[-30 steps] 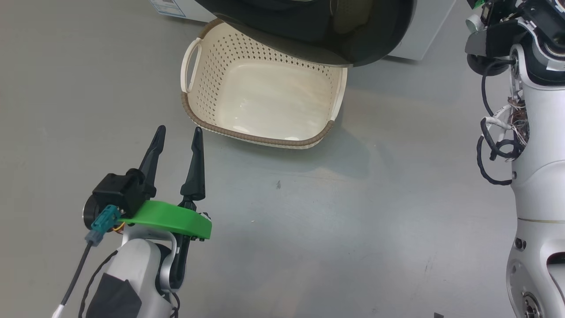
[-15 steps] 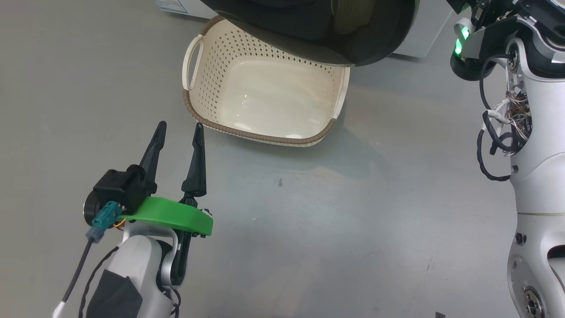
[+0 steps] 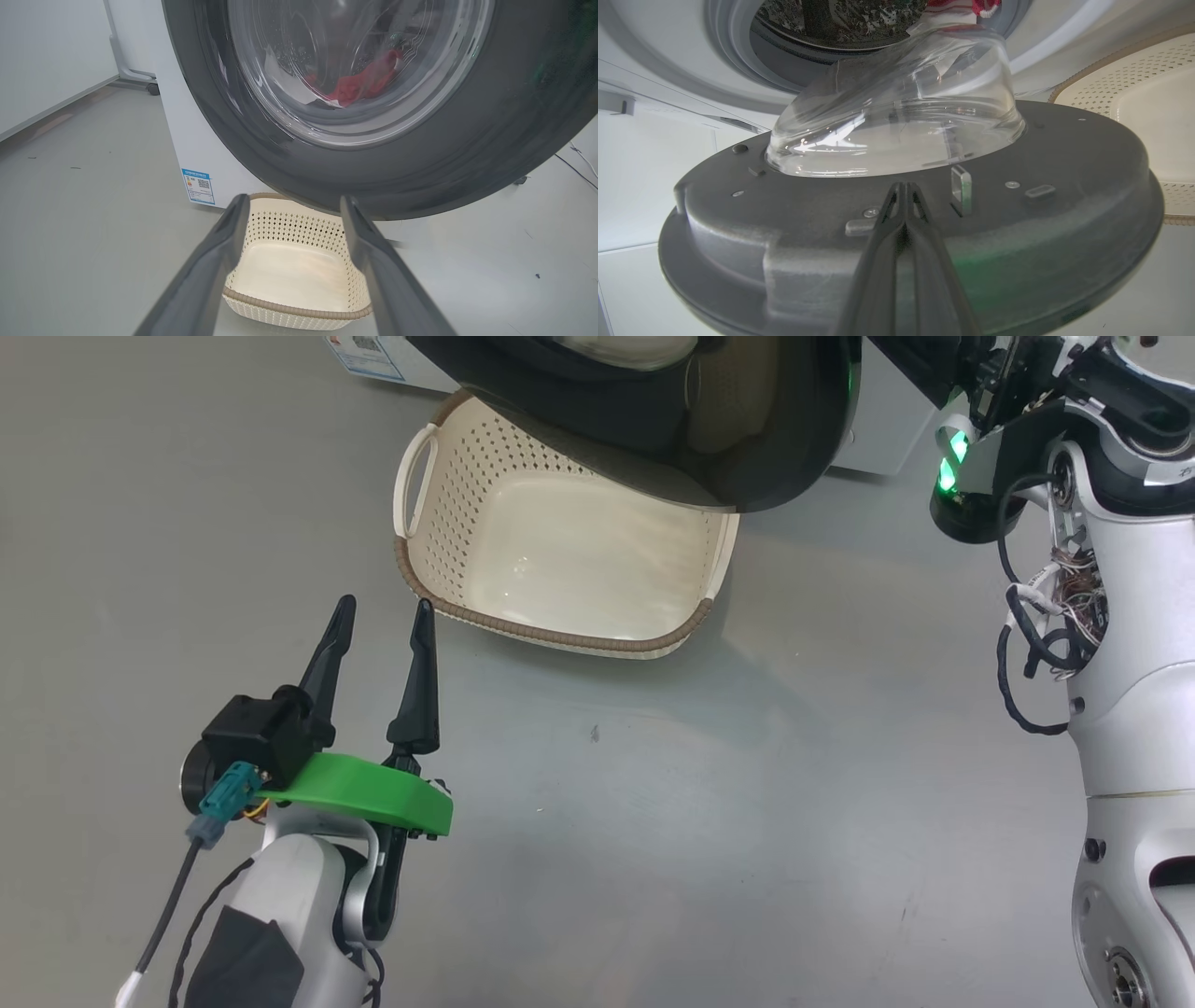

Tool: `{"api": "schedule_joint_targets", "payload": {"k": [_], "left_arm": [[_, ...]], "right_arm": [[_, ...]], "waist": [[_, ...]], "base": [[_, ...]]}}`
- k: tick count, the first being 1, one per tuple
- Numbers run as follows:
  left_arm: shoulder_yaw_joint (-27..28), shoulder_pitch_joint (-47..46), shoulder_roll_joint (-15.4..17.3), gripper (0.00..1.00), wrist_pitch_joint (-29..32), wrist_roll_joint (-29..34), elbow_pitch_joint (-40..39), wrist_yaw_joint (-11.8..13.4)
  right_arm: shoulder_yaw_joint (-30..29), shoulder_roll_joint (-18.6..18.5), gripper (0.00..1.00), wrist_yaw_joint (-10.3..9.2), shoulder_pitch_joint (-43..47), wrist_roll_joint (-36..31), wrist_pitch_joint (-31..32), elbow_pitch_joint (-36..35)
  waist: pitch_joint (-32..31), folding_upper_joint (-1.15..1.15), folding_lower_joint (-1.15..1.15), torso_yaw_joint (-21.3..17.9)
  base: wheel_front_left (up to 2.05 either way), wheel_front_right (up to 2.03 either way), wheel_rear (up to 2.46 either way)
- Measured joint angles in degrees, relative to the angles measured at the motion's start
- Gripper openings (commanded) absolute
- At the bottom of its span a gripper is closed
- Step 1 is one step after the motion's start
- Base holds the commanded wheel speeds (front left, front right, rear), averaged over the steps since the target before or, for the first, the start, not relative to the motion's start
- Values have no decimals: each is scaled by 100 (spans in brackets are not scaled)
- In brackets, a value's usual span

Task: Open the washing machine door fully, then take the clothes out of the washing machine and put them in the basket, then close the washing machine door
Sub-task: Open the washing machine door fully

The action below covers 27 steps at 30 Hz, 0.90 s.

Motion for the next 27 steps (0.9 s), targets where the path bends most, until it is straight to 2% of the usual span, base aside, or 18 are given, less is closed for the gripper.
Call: {"api": "schedule_joint_targets", "payload": {"k": [14, 27], "left_arm": [[-83, 15, 0, 100, 0, 1, 115, 0], [-190, 81, 0, 100, 0, 60, 146, 1]], "right_arm": [[252, 20, 0, -1, 405, 342, 199, 342], [894, 22, 0, -8, 606, 1085, 308, 414]], "waist": [[-412, 0, 0, 8], [-676, 0, 0, -8]], "base": [[0, 0, 0], [0, 0, 0]]}}
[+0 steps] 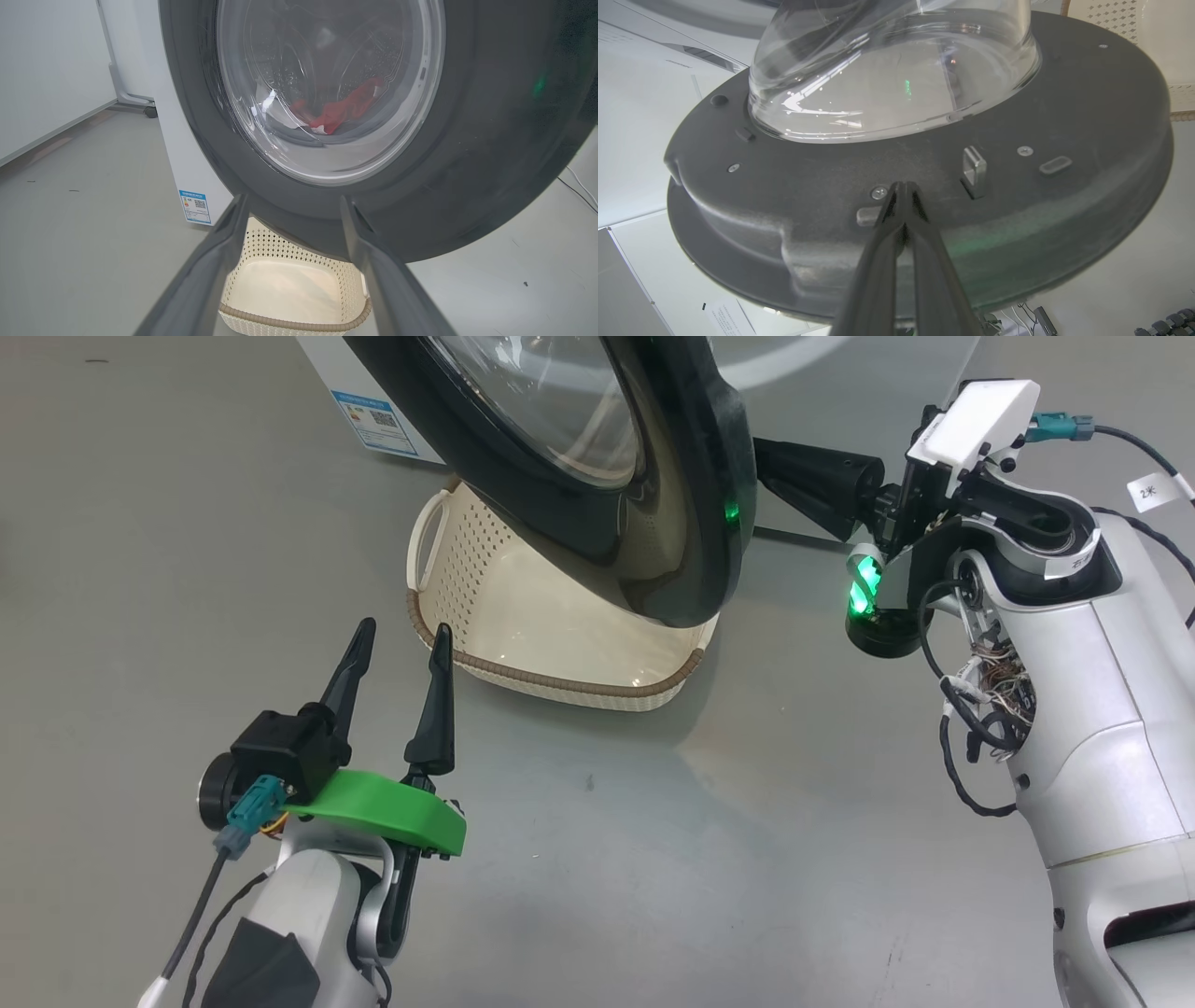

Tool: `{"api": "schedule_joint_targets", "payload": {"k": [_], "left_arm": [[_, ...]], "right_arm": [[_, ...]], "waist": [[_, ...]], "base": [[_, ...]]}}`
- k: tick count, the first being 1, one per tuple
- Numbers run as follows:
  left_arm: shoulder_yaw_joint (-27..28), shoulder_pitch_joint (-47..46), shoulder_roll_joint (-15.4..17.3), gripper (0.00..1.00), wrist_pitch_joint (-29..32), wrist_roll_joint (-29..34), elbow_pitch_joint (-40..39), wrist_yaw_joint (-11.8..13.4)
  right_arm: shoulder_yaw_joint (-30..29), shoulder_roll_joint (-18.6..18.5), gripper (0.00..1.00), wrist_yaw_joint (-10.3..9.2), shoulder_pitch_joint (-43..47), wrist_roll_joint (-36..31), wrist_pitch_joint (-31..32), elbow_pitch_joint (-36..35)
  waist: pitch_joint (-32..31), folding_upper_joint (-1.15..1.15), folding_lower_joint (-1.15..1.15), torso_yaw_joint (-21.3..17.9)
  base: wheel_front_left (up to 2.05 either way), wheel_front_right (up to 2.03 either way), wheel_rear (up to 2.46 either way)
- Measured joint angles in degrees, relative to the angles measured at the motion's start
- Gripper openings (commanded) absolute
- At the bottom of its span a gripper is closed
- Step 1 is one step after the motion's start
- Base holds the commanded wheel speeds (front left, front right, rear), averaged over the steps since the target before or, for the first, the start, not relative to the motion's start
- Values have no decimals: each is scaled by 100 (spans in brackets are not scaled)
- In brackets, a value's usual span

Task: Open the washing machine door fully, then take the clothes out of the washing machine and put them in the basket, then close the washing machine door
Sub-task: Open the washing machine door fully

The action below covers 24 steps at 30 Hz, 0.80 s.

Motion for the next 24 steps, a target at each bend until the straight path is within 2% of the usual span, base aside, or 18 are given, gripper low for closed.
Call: {"api": "schedule_joint_targets", "payload": {"k": [24], "left_arm": [[-96, 175, 2, 100, 0, 18, -3, 47]], "right_arm": [[1553, 0, 0, 0, 365, 1001, 18, -424]], "waist": [[-212, 0, 0, 135]], "base": [[0, 0, 0]]}}
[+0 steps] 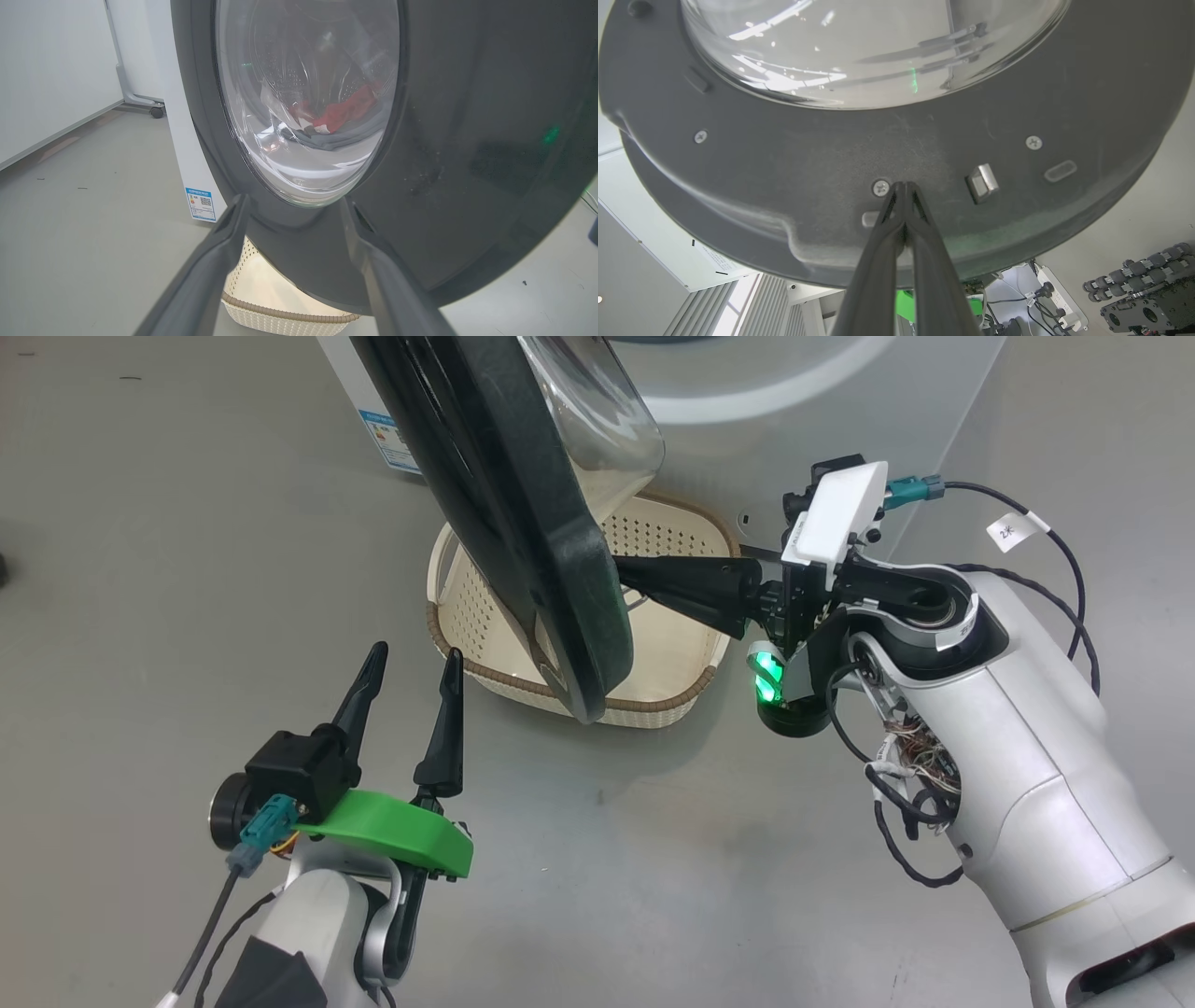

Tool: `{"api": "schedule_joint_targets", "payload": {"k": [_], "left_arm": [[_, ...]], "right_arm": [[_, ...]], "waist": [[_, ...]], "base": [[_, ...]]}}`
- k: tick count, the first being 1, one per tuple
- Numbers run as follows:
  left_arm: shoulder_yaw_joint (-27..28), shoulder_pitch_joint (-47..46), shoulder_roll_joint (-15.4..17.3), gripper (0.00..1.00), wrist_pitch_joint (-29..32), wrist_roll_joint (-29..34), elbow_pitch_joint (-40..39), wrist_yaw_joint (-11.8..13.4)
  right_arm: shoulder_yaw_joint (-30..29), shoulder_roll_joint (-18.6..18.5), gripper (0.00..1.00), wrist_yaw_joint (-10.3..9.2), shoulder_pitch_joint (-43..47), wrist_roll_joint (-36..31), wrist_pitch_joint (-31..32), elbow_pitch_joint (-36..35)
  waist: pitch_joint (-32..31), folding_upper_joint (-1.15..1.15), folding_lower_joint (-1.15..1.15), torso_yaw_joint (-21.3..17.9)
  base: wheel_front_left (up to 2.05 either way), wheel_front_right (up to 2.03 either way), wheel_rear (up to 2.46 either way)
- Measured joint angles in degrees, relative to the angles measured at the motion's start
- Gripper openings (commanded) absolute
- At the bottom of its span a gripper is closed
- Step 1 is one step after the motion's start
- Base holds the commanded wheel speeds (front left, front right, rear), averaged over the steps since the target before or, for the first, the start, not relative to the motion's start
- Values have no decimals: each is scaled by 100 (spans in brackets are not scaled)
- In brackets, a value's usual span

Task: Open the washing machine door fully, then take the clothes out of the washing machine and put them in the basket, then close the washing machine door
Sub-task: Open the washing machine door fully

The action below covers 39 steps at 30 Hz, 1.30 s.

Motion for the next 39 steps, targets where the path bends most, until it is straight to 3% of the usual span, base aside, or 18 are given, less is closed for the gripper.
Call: {"api": "schedule_joint_targets", "payload": {"k": [21, 26, 30, 39], "left_arm": [[-10, 83, 1, 100, 0, 30, -33, 29], [218, 95, 2, 100, 0, 34, -51, 91], [377, 94, 3, 100, 0, 75, -49, 96], [649, 134, 3, 100, 0, 154, 4, 96]], "right_arm": [[769, 2, 0, -1, 124, 464, -524, -356], [844, 14, 0, 27, 2, -133, -858, -396], [992, -181, 0, 286, -41, -709, -1143, -403], [1546, -1167, 0, 1045, -37, -2732, -2254, -480]], "waist": [[-34, 0, 0, -24], [-54, 0, 0, -106], [-126, 0, 0, -197], [-439, 0, 0, -430]], "base": [[0, 0, 0], [0, 0, 0], [0, 0, 0], [0, 0, 0]]}}
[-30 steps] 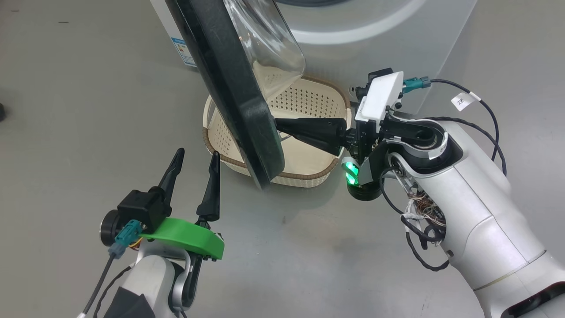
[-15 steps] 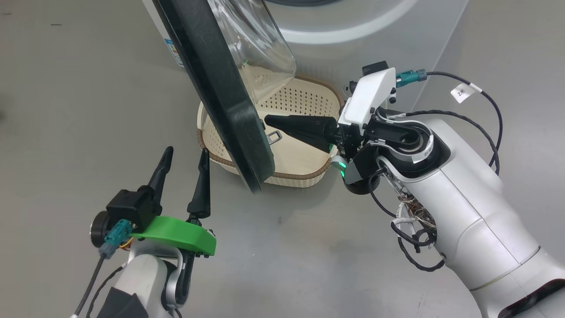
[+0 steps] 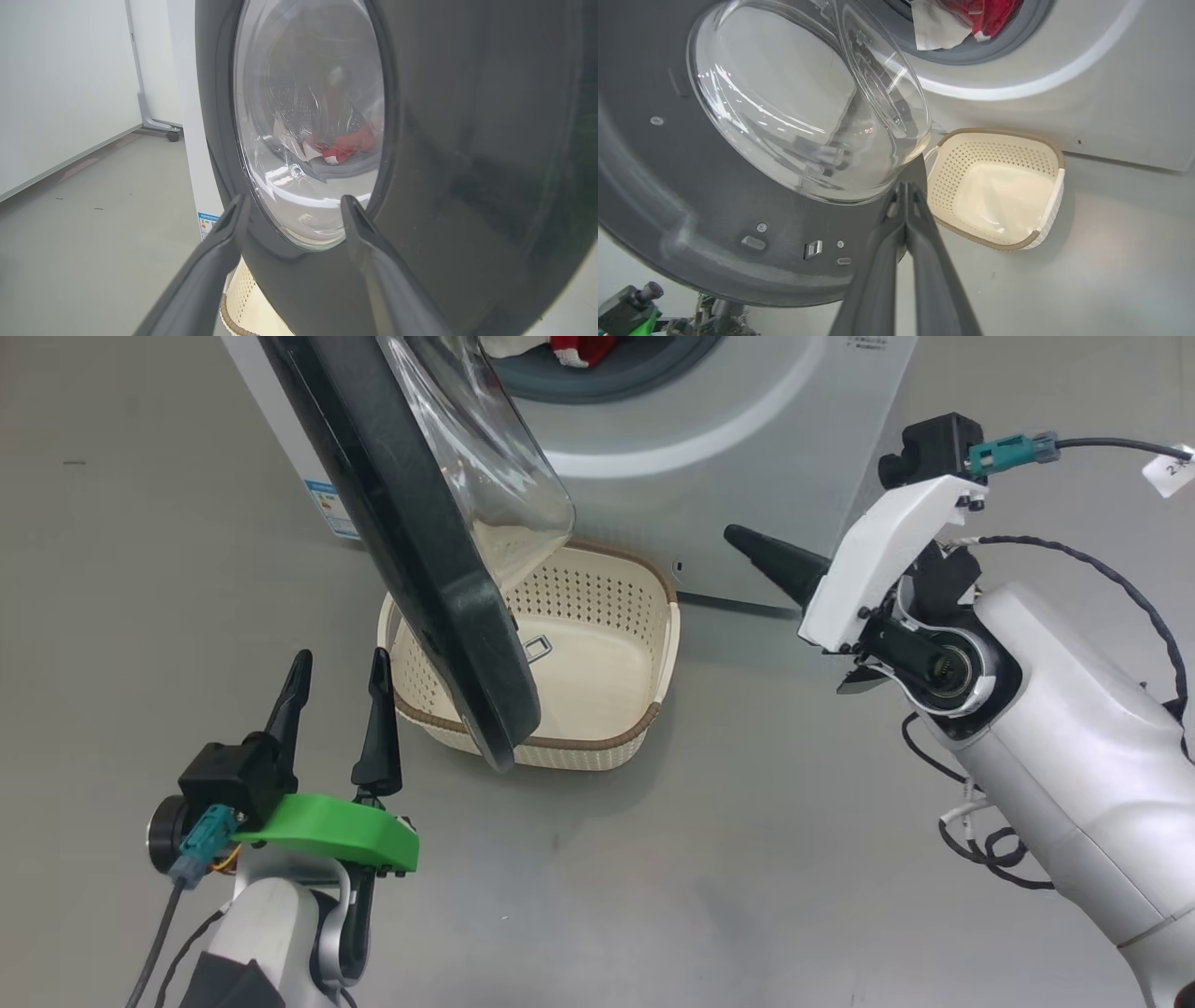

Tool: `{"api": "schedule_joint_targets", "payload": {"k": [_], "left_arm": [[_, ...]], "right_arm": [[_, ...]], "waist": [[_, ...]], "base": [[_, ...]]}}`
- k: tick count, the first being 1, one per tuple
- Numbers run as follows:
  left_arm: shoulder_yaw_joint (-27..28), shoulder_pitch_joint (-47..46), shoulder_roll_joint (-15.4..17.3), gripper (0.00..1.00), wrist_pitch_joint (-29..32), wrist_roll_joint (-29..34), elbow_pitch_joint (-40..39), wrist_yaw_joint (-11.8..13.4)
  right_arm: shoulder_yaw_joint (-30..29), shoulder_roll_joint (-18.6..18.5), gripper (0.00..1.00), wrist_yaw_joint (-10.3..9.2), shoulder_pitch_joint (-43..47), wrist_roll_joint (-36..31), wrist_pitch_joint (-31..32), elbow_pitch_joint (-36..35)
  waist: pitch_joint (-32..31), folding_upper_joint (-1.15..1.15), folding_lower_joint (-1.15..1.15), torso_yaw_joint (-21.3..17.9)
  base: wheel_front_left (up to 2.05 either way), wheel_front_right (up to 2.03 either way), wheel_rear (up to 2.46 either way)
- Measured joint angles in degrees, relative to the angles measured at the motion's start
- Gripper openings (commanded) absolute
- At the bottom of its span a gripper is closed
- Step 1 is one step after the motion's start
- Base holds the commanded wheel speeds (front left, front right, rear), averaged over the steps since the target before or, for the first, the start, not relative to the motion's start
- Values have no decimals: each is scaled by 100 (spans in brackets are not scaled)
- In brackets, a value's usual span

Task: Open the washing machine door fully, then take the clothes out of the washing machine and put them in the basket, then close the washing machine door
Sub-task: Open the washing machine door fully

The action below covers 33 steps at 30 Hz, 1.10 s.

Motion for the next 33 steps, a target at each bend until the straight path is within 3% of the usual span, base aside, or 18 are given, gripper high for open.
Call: {"api": "schedule_joint_targets", "payload": {"k": [3, 11, 14, 23, 33], "left_arm": [[103, 106, 0, 100, 0, 86, 12, 0], [338, 294, 42, 100, 0, 141, 22, -1], [437, 399, 73, 100, 0, 156, 22, -1], [576, 570, 94, 100, 0, 226, 18, -49], [682, 660, 93, 100, 0, 285, -7, -103]], "right_arm": [[151, -230, 0, 149, 21, -659, -502, -44], [434, -689, 0, 124, 302, -2162, -1867, -180], [466, -722, 0, -37, 460, -2497, -2343, -204], [285, -921, 0, -861, 1127, -3111, -3678, -210], [-10, -745, 0, -988, 1965, -3263, -3732, -348]], "waist": [[-117, 0, 0, -108], [-395, 0, 0, -439], [-483, 0, 0, -566], [-734, 0, 0, -895], [-810, 0, 0, -1066]], "base": [[0, 0, 0], [0, 0, 0], [0, 0, 0], [0, 0, 0], [0, 0, 0]]}}
